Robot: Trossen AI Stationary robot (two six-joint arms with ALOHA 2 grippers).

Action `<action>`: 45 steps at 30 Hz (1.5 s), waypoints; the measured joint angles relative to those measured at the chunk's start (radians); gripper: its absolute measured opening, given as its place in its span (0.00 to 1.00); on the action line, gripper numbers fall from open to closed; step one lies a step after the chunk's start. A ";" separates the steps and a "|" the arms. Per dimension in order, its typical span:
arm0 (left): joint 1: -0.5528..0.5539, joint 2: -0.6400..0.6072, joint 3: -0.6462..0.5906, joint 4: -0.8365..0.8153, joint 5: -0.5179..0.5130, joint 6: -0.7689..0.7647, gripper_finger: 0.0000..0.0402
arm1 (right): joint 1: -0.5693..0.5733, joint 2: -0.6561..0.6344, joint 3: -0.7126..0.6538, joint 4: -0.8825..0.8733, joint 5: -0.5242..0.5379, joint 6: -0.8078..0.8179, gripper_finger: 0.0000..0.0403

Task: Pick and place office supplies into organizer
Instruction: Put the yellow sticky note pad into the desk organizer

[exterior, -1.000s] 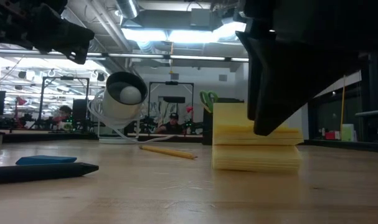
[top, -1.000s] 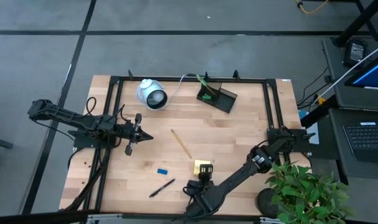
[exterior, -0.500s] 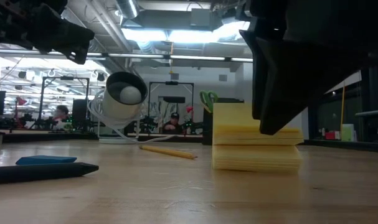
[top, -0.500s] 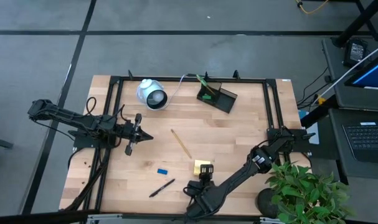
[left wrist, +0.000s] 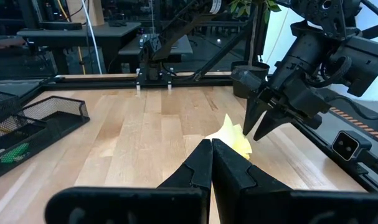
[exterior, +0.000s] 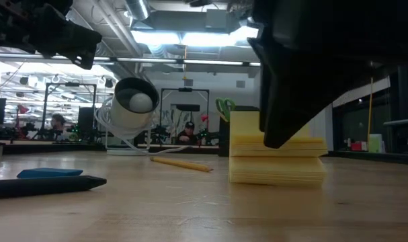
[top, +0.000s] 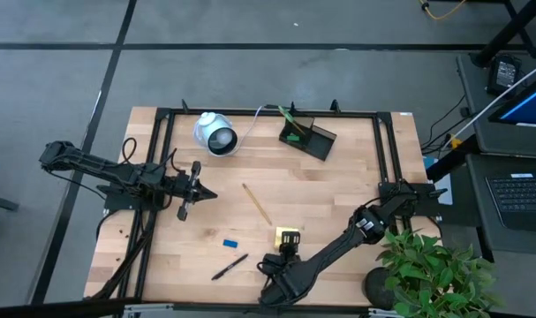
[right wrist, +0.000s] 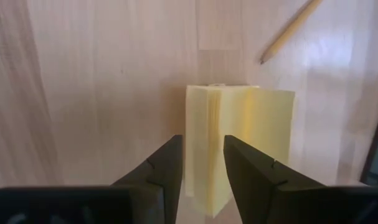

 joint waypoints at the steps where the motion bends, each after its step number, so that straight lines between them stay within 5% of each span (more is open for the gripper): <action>1: 0.000 0.000 0.000 0.000 0.000 0.000 0.00 | -0.003 0.000 0.000 0.002 -0.010 0.000 0.30; 8: 0.000 0.000 0.000 0.000 0.000 -0.006 0.00 | -0.012 0.000 0.000 0.006 -0.056 -0.049 0.32; 20: 0.000 0.000 0.000 0.000 0.000 -0.006 0.00 | -0.013 0.000 0.000 0.009 -0.056 -0.052 0.56; 45: 0.000 0.000 0.000 0.000 0.000 -0.006 0.00 | -0.041 0.045 -0.001 -0.008 -0.053 -0.077 0.48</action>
